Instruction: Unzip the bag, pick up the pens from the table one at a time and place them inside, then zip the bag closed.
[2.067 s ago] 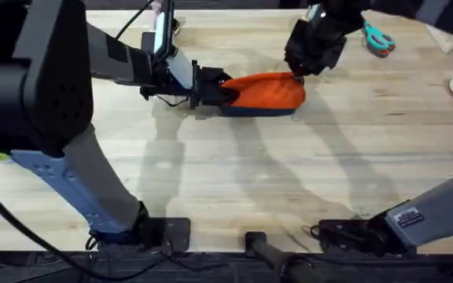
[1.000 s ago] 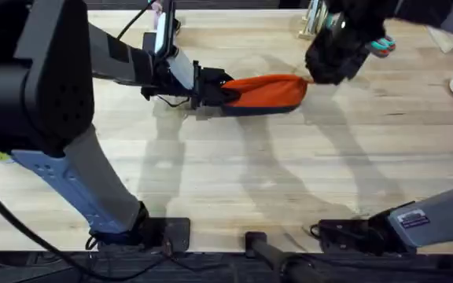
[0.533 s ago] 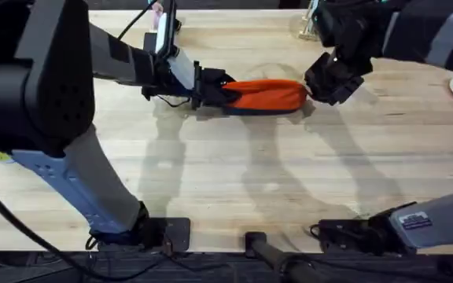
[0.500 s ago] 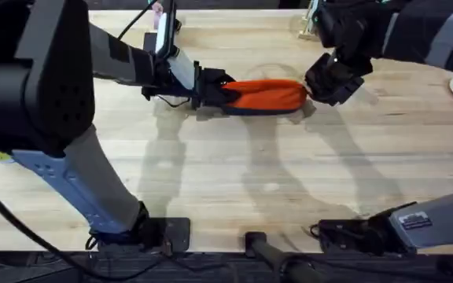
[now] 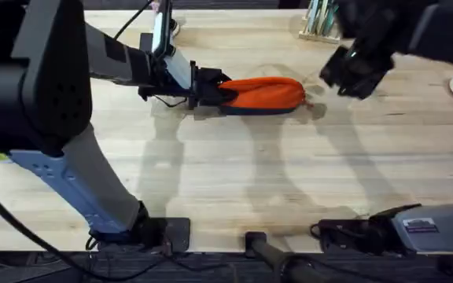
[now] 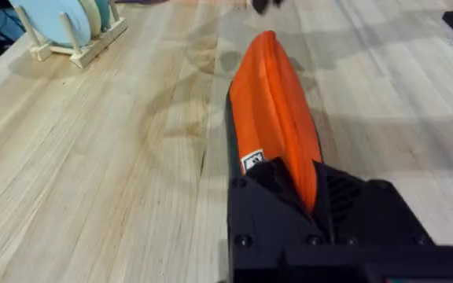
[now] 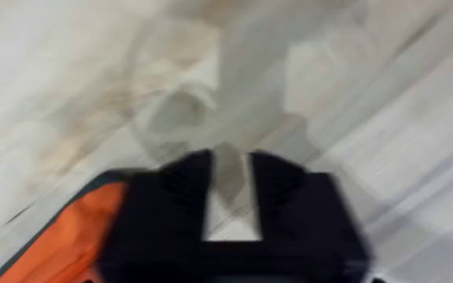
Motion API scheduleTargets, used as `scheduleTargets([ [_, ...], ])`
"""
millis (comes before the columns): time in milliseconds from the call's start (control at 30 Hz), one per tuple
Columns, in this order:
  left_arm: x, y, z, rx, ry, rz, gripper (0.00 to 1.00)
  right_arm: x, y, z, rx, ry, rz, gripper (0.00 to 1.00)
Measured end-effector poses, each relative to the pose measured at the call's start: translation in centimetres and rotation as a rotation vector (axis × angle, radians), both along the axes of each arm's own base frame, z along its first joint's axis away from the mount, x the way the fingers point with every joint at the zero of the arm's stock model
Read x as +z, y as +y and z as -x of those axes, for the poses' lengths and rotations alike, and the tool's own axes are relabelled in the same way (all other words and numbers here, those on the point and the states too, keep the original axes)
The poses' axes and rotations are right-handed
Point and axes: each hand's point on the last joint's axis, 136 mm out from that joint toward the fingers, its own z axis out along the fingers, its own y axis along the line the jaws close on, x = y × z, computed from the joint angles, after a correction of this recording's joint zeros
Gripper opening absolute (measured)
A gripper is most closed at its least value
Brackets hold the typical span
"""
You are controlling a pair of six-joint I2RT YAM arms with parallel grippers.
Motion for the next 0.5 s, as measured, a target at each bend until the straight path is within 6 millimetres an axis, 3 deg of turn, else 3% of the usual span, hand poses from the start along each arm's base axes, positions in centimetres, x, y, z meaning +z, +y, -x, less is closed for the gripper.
scheduleTargets([
  [133,0.0,0.0,0.0,0.0,0.0,0.0,0.045,4.9,0.4,-1.1,0.131,-0.103,0.016,0.913],
  [167,0.0,0.0,0.0,0.0,0.0,0.0,0.045,6.0,0.6,-1.2,0.17,-0.124,0.019,0.973],
  [300,0.0,0.0,0.0,0.0,0.0,0.0,0.045,9.8,1.9,-0.9,0.353,-0.196,0.002,0.996],
  [500,0.0,0.0,0.0,0.0,0.0,0.0,0.045,12.4,4.7,1.6,0.653,-0.219,-0.054,0.997],
])
